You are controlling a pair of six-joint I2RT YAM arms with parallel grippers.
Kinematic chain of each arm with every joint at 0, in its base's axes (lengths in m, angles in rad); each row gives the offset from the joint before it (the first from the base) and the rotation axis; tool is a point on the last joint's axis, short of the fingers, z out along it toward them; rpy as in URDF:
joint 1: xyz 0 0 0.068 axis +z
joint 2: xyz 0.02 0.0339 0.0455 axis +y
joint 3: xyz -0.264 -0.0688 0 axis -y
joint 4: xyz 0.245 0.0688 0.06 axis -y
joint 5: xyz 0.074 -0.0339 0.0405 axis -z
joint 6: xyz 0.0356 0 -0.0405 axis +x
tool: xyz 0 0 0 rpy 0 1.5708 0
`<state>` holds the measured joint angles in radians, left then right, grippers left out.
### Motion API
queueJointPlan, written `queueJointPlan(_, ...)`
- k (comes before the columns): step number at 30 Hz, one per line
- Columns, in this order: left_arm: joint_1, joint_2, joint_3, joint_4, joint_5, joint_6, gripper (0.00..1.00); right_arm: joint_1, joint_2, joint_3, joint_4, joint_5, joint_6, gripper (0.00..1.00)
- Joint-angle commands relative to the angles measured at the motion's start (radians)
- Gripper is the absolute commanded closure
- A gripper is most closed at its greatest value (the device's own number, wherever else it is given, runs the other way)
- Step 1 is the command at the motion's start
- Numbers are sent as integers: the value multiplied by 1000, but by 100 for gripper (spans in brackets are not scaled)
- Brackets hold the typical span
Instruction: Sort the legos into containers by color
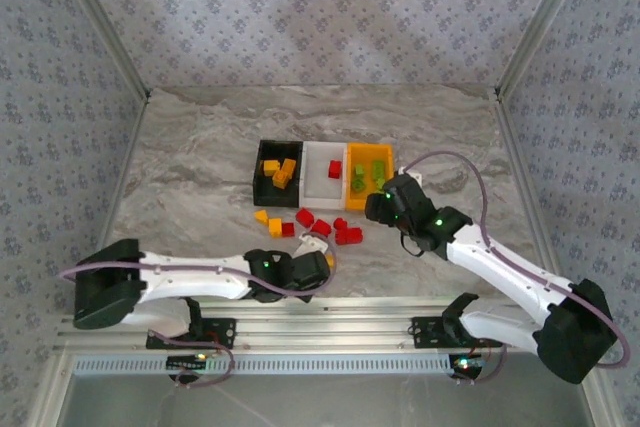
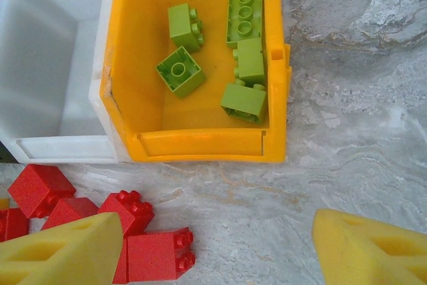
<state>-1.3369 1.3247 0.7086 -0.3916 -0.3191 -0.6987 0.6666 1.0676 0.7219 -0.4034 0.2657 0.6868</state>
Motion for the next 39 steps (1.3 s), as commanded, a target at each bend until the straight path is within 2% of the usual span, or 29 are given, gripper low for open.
queueJointPlan(1,31,-77,73,-62,-40,20,71,-7,-46,-39,-12,33,37,23)
queueJointPlan(6,202,-7,236,12,73,135,72,-10,-96,-101,-19,48,69,23)
queueJointPlan(8,269,76,336,40,138,180,71,-10,-114,-117,-30,50,79,23)
queueJointPlan(13,364,332,621,29,224,245,72,-5,-142,-142,-45,52,92,23)
queueJointPlan(21,426,659,1003,-42,288,258,71,9,-154,-154,-52,61,108,23)
queueJointPlan(25,425,776,1153,-104,295,254,62,13,-158,-154,-55,57,109,23)
queueJointPlan(29,433,809,1213,-117,302,233,46,21,-170,-157,-44,36,93,23)
queueJointPlan(33,435,766,1206,-109,311,217,34,41,-182,-160,-24,13,84,22)
queueJointPlan(35,434,709,1157,-83,309,211,27,55,-184,-160,-16,6,82,22)
queueJointPlan(39,435,523,945,17,305,188,14,94,-161,-161,20,-9,83,22)
